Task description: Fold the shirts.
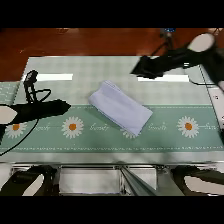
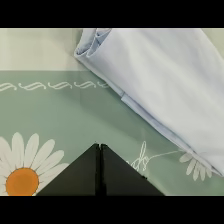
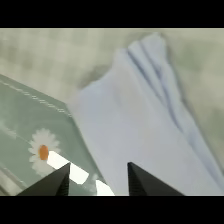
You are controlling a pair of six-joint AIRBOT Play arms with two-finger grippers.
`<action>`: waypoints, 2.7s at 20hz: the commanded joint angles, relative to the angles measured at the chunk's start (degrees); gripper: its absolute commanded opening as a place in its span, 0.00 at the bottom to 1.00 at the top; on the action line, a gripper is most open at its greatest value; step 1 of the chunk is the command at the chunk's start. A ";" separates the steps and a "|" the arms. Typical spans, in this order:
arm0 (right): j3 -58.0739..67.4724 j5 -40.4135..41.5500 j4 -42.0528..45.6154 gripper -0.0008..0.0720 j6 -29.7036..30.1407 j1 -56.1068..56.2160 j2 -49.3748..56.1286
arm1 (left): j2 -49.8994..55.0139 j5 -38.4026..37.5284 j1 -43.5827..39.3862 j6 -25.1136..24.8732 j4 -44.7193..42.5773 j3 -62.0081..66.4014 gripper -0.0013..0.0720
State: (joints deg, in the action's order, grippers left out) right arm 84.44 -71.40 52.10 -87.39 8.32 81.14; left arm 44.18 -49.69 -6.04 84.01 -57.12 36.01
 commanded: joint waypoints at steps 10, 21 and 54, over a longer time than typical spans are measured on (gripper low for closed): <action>-65.18 17.70 12.50 0.57 -23.93 -10.01 -49.29 | 0.07 0.61 -0.07 -0.37 0.20 -0.26 0.04; -67.76 26.32 -31.63 0.57 13.03 -9.99 -18.93 | 1.11 0.61 -0.13 0.33 0.24 -0.26 0.04; 15.69 -7.02 -6.88 0.05 -6.67 -29.51 -2.64 | 3.67 0.63 -6.12 -1.46 8.83 -0.26 0.04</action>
State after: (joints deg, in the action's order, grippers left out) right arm 98.96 -71.26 47.53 -93.51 -12.93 79.59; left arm 47.83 -49.19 -11.86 82.54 -48.47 35.75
